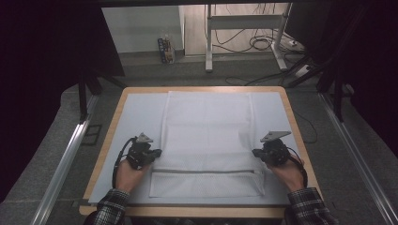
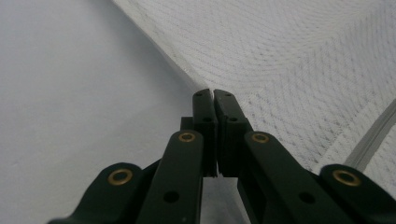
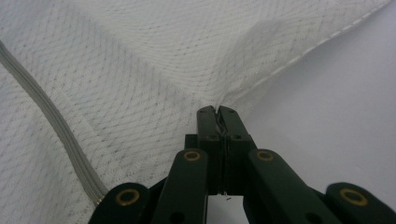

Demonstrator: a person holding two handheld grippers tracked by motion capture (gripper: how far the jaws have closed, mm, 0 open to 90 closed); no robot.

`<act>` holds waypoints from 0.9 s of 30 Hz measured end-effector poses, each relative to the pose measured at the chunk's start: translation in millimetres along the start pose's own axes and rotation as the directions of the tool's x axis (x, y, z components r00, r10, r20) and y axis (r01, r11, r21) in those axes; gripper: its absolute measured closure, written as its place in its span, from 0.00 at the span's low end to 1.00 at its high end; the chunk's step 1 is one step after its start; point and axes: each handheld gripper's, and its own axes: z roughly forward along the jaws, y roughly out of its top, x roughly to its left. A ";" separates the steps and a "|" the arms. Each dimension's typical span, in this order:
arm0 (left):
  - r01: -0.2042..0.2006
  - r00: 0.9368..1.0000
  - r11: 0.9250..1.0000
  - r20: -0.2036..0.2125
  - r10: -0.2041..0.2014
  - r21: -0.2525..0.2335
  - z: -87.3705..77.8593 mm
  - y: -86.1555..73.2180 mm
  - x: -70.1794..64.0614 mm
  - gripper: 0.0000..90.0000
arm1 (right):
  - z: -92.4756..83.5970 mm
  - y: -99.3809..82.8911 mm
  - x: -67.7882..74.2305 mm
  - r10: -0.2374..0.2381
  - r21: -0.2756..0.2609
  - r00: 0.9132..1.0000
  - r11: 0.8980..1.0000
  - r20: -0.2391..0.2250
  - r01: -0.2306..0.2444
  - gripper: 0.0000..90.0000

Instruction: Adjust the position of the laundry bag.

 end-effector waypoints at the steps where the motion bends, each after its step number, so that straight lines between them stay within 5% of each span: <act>1: 0.001 1.000 1.000 0.002 -0.001 0.000 -0.5 -0.6 -0.1 0.98 | -0.6 -0.4 0.7 -0.001 0.001 1.000 1.000 -0.001 0.001 0.98; 17: 0.000 1.000 1.000 0.003 0.000 0.014 -1.2 -6.3 -2.8 0.97 | -0.3 -3.5 5.0 -0.011 0.011 1.000 1.000 -0.005 0.011 0.97; 27: -0.024 0.997 1.000 -0.070 0.024 0.000 -1.0 -7.9 -7.8 0.58 | -3.0 -4.4 6.7 -0.014 -0.031 1.000 0.999 0.007 0.014 0.68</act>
